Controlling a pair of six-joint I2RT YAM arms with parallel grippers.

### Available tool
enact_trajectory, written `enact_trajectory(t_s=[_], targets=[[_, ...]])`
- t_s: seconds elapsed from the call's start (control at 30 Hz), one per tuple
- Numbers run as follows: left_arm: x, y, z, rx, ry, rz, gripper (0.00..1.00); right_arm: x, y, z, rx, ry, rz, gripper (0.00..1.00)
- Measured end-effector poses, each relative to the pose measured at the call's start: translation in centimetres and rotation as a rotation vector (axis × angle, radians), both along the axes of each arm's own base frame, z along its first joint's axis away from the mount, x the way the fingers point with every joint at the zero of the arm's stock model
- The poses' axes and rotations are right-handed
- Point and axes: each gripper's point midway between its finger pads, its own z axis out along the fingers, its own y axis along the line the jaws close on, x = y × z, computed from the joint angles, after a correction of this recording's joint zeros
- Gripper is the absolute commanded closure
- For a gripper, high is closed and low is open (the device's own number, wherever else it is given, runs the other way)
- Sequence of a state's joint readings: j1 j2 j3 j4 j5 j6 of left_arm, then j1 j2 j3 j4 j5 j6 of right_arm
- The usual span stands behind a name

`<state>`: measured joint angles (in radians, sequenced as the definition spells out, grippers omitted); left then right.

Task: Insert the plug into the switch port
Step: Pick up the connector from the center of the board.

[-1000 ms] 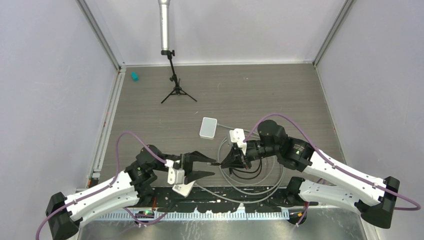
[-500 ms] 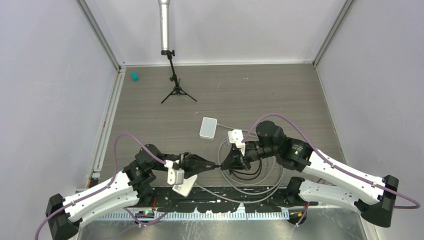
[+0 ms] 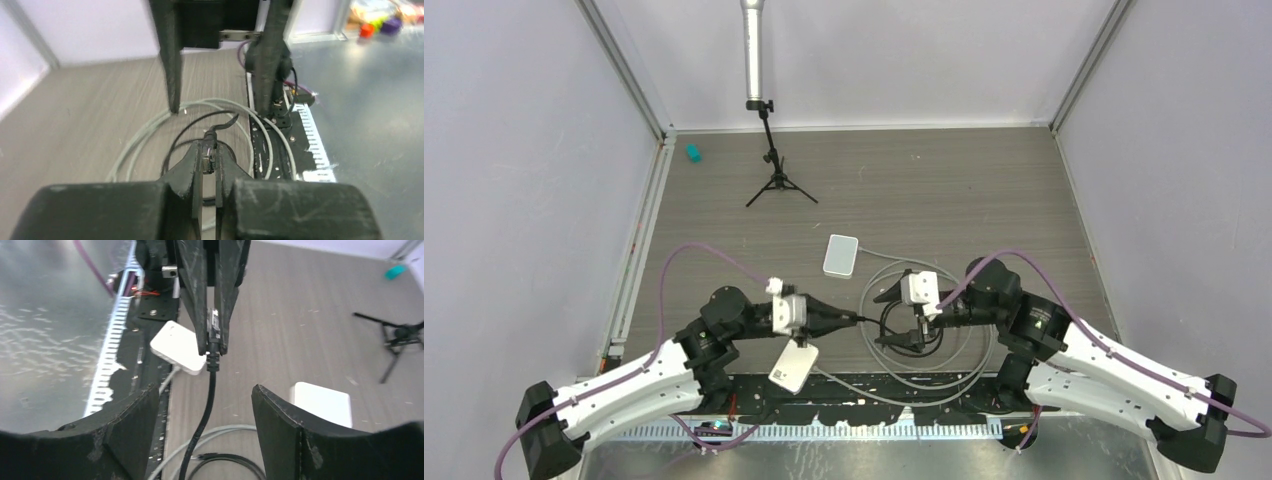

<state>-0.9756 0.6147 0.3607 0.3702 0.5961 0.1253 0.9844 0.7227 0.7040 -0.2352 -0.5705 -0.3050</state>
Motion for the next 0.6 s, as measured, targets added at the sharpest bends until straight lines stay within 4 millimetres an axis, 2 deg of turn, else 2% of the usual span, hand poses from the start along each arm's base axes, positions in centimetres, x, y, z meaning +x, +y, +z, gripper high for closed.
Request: enact_trajectory(t_s=[0.1,0.27,0.43,0.53,0.6], targets=[[2.3,0.0,-0.6,-0.010,0.259,0.153,1.00,1.4,-0.2,0.2,0.040,-0.078,-0.065,0.28],[5.7,0.9,-3.7,-0.024,0.708,0.435,1.00,3.9,0.1,-0.6,0.055,-0.139,-0.171,0.33],[6.5,2.4,-5.7,-0.140,0.998,0.555,1.00,4.7,0.5,-2.4,0.041,-0.171,-0.184,0.41],[6.4,3.7,-7.4,-0.226,1.159,0.595,1.00,4.7,0.8,-3.7,0.052,-0.209,-0.161,0.41],[6.2,4.3,-7.7,-0.267,1.225,0.604,1.00,4.7,1.1,-4.7,0.052,-0.225,-0.146,0.41]])
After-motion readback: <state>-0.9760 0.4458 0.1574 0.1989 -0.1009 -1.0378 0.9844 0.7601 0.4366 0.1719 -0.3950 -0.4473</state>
